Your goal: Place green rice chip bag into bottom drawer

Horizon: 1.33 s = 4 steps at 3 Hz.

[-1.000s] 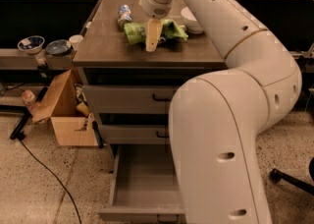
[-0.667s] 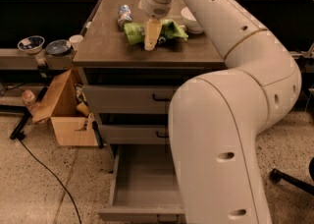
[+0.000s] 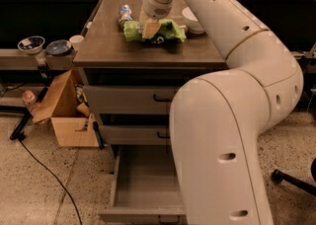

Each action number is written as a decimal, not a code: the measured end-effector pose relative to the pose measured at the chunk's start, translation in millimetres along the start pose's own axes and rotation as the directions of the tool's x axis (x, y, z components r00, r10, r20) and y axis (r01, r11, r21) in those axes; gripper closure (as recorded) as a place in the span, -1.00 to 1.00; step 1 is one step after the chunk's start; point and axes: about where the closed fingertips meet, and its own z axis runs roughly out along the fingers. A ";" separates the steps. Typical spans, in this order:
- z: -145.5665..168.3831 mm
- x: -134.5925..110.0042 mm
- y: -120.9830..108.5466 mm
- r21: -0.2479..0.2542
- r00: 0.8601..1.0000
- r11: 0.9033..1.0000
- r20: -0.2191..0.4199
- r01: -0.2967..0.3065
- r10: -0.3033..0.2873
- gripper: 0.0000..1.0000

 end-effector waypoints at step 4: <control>3.7 -1.2 0.3 -0.003 1.000 1.000 0.025 0.004 -0.004 1.00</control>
Offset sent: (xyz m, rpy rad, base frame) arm 0.0000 0.0000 0.0000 0.0000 0.0000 0.0000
